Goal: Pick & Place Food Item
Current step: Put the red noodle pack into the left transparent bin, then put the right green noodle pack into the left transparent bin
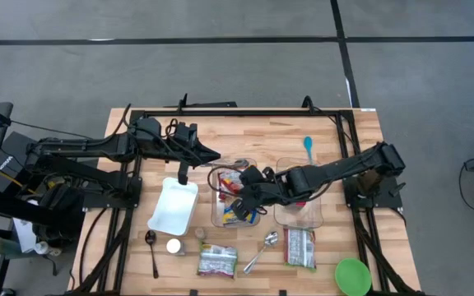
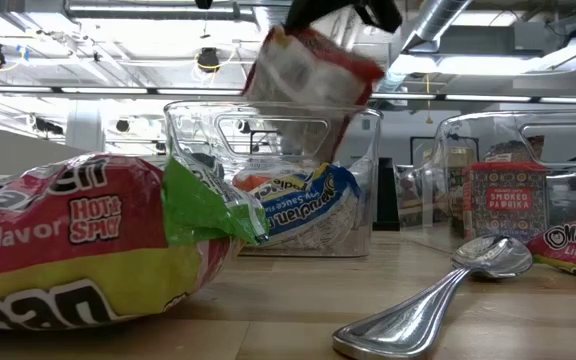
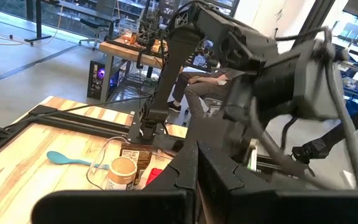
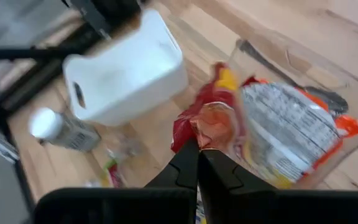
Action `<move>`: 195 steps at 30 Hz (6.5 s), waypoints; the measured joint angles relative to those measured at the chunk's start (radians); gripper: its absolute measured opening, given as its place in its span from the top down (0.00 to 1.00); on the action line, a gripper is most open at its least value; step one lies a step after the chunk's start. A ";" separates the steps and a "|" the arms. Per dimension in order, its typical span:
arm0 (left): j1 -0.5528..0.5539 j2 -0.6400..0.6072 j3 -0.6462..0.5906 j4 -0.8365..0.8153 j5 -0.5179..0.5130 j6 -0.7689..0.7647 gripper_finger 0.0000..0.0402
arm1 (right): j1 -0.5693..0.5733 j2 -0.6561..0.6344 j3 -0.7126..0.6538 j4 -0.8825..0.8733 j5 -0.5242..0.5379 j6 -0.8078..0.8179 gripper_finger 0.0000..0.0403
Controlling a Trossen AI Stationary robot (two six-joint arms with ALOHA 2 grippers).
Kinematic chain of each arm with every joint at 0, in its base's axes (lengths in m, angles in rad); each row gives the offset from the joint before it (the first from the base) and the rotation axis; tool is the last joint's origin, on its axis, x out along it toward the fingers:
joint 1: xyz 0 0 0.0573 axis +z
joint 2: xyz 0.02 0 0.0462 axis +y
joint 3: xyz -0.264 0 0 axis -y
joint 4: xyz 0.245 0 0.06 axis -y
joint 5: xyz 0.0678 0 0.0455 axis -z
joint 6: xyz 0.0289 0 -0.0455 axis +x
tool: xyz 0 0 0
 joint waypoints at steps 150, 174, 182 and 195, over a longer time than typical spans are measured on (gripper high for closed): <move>0.000 0.000 0.000 0.055 0.000 0.000 1.00 | 0.074 0.153 -0.036 -0.166 -0.251 0.062 1.00; 0.000 0.000 0.000 0.055 0.000 0.000 1.00 | 0.074 0.152 0.014 -0.148 -0.164 0.018 1.00; 0.000 0.000 0.000 0.055 0.000 0.000 1.00 | 0.082 0.138 0.015 -0.160 -0.161 0.018 1.00; 0.000 0.000 0.000 0.055 0.000 0.000 1.00 | 0.194 0.105 0.146 -0.360 -0.172 0.063 1.00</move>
